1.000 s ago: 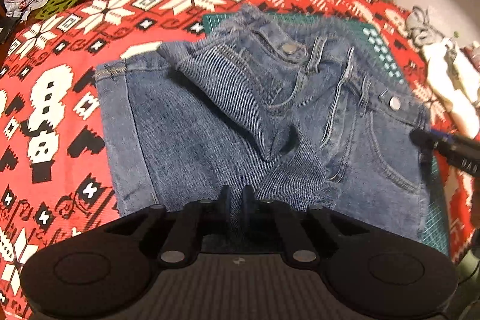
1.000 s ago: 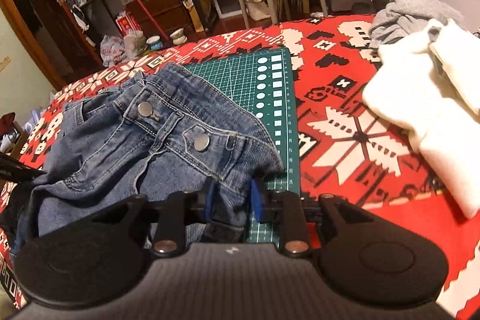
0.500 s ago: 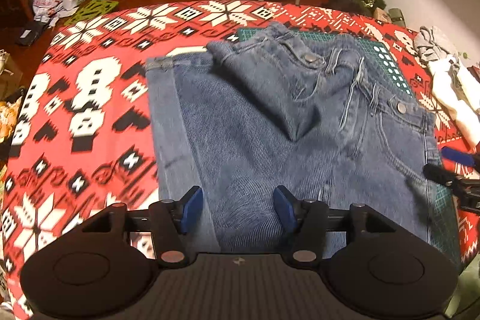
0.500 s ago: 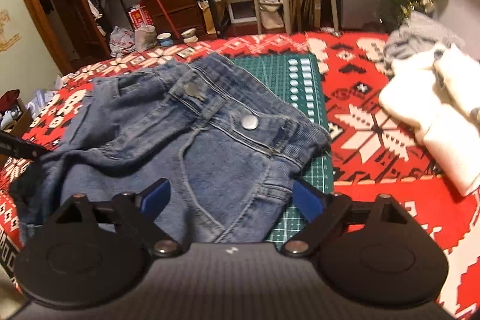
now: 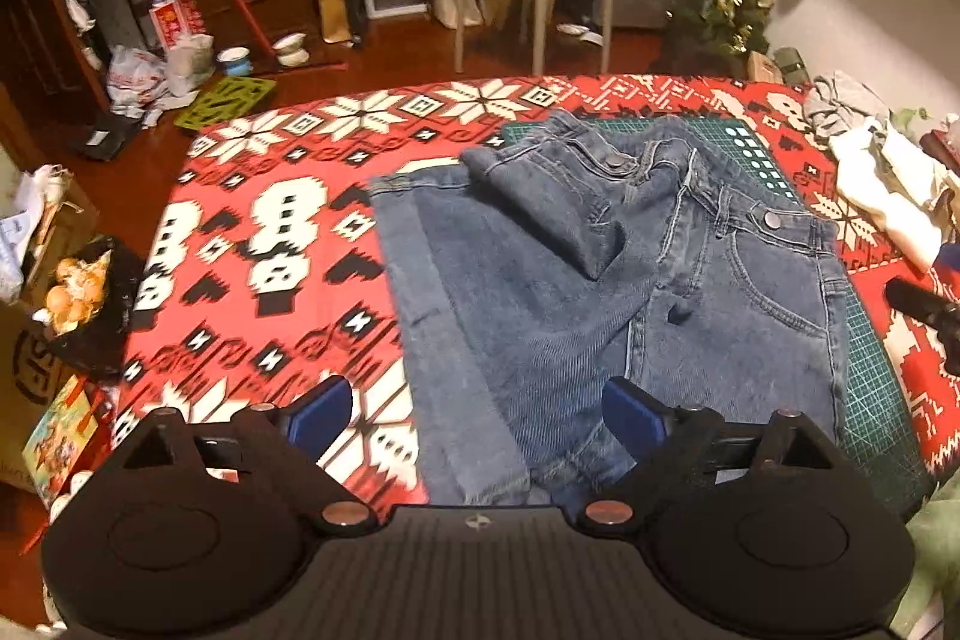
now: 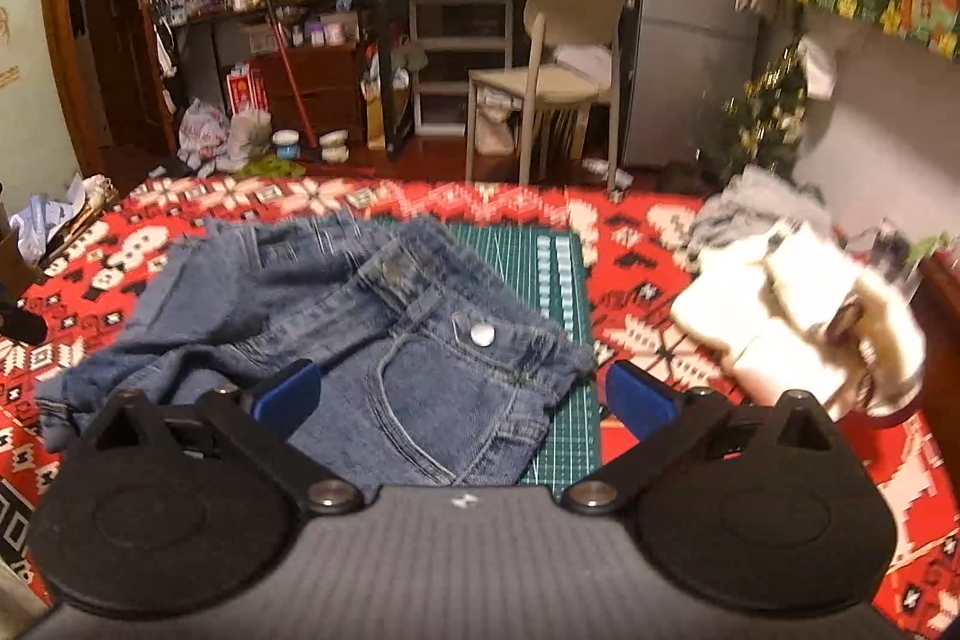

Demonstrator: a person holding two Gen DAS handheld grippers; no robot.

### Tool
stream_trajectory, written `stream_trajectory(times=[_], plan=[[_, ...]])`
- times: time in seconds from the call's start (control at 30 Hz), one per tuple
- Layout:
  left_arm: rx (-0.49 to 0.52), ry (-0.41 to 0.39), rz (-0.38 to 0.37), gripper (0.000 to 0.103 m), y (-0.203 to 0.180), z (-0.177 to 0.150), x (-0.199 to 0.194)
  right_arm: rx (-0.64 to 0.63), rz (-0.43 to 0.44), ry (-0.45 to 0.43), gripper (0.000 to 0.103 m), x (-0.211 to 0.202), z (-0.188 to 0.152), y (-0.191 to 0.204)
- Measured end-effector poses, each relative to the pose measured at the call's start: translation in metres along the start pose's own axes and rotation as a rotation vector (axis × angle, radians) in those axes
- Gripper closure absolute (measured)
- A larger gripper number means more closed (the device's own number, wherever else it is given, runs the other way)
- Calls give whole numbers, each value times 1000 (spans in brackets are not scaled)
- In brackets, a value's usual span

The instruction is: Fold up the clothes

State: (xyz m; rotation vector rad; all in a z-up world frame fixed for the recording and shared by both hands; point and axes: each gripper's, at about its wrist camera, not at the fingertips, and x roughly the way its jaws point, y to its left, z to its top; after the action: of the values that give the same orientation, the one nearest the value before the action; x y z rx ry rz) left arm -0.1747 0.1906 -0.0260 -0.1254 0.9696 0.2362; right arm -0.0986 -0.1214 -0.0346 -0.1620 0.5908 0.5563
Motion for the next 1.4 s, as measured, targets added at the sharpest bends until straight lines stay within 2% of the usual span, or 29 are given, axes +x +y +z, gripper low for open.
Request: stream_trajectory(times=[0.13,0.23,0.4,0.47,0.67,0.87,0.9,0.97,1.03,1.17,1.27,1.4], plan=[[-20,-19,-10,12,-3,-17,-17,-15,0,-27,1,-30,5,17],[1,-72,9,8,-8,-32,-29,-41,-10,-74,1,-53,4,29],[22,-110,-52,8,-14,-49,-45,-32,-5,-75,1,-80,1,39],[33,-120,-71,8,-19,-51,-52,-12,8,-54,1,-80,-4,38],[39,-160,-56,8,-30,-58,-59,58,58,31,1,-71,-22,28],[-4,-131,-87,8,-23,-59,-35,128,108,117,1,-63,-39,19],[1,-119,-71,8,-24,-61,-29,139,117,131,1,-61,-42,18],[21,-89,-59,12,-26,-66,-18,170,137,164,1,-56,-49,13],[21,-79,-77,18,-23,-71,-8,206,155,204,1,-47,-59,7],[-17,-100,-104,19,-10,-80,4,243,210,264,13,-28,-75,4],[-46,-99,-71,19,-1,-84,8,272,260,308,26,-16,-81,8],[-102,-101,-68,19,11,-87,5,256,268,316,39,-1,-84,14]])
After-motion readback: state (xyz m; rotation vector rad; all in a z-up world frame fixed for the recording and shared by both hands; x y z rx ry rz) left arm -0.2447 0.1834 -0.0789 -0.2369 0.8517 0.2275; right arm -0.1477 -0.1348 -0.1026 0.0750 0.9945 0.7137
